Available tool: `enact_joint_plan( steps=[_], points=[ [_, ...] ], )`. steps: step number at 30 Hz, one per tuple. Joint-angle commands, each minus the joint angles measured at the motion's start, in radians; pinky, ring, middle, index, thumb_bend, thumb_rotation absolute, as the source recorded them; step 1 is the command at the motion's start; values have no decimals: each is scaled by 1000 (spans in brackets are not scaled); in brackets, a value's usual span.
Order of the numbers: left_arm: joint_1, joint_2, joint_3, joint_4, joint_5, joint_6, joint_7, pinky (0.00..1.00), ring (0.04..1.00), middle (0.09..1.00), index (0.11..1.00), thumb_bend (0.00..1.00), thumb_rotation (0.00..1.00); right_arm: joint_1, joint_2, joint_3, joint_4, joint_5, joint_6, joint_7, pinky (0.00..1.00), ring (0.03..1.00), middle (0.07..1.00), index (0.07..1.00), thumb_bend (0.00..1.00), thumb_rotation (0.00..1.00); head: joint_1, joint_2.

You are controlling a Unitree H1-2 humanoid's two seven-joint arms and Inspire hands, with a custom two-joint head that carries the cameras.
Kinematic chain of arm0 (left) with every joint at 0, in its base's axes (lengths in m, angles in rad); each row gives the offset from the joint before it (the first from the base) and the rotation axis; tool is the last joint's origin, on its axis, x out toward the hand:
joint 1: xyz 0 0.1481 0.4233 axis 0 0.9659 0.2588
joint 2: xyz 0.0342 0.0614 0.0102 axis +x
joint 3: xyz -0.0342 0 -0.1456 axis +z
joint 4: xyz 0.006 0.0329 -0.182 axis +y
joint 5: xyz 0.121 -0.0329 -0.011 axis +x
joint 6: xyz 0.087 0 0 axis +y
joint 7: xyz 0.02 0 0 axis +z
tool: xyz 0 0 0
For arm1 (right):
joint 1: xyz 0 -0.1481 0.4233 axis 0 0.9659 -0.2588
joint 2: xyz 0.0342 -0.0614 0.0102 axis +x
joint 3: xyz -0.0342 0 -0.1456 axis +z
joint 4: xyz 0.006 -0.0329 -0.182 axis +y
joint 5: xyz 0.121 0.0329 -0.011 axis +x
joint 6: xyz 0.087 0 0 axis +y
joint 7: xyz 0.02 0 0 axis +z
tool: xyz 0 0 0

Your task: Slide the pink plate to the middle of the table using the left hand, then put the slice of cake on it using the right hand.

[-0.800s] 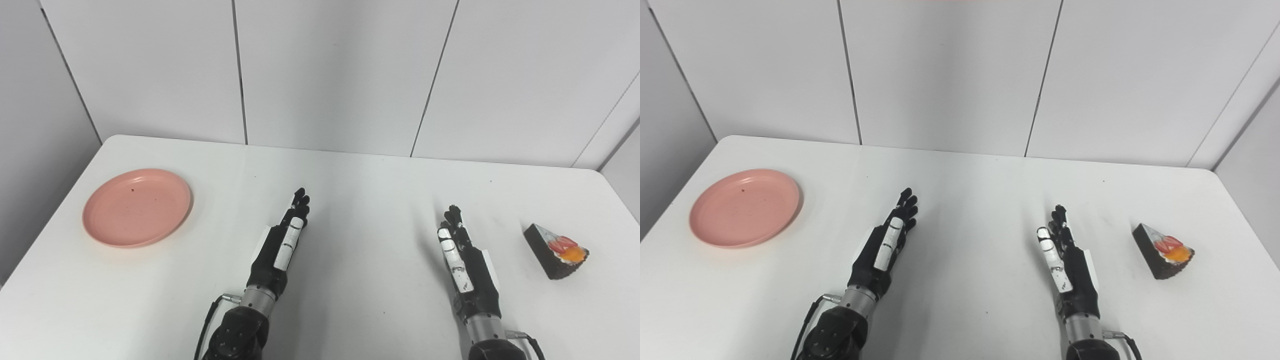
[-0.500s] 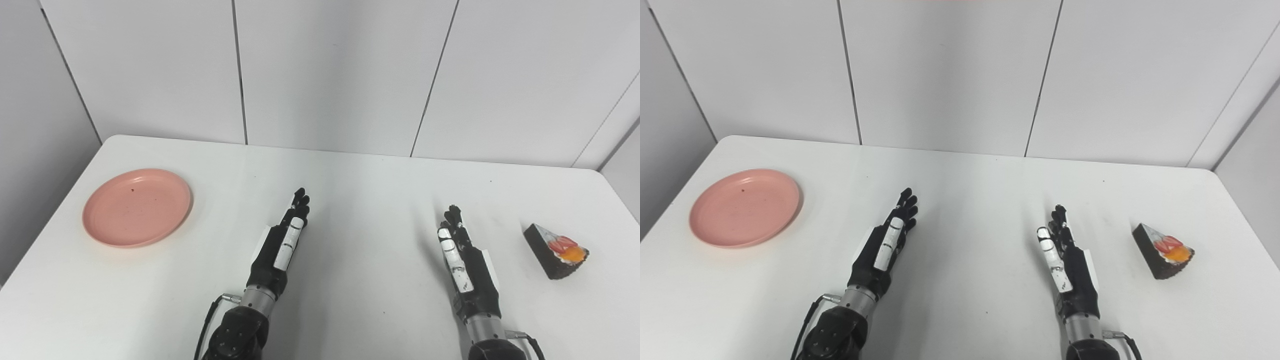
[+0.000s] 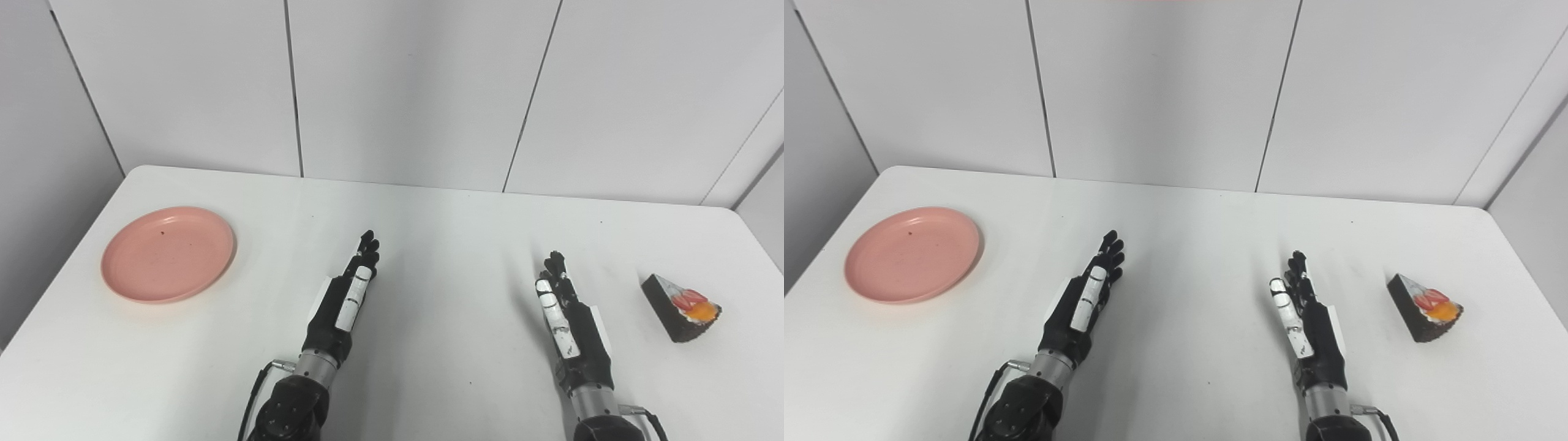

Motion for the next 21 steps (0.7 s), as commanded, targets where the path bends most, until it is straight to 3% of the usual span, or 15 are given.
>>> enact_joint_plan(
  steps=[1, 10, 14, 21],
  points=[
    [39, 7, 1, 17, -12, 10, -14, 1000, 1000, 1000, 1000, 584, 979, -30, -1, -2, -32, 3, -12, -1, 1000, 997, 996, 1000, 683, 792, 1, 0],
    [36, 8, 2, 30, -13, -8, -18, 1000, 1000, 1000, 1000, 578, 990, -29, -4, 0, -31, 11, -16, 8, 1000, 999, 1000, 1000, 673, 794, 6, -7],
    [35, 0, 8, 43, -18, -23, -13, 1000, 1000, 1000, 1000, 573, 977, -27, -9, -1, -29, 15, -18, 14, 1000, 999, 1000, 1000, 665, 805, 45, -19],
    [7, -23, 3, 120, 6, -71, 6, 1000, 1000, 1000, 1000, 625, 984, -25, -28, -27, 8, 68, -48, 38, 1000, 1000, 1000, 1000, 610, 802, 255, -99]
  ],
)
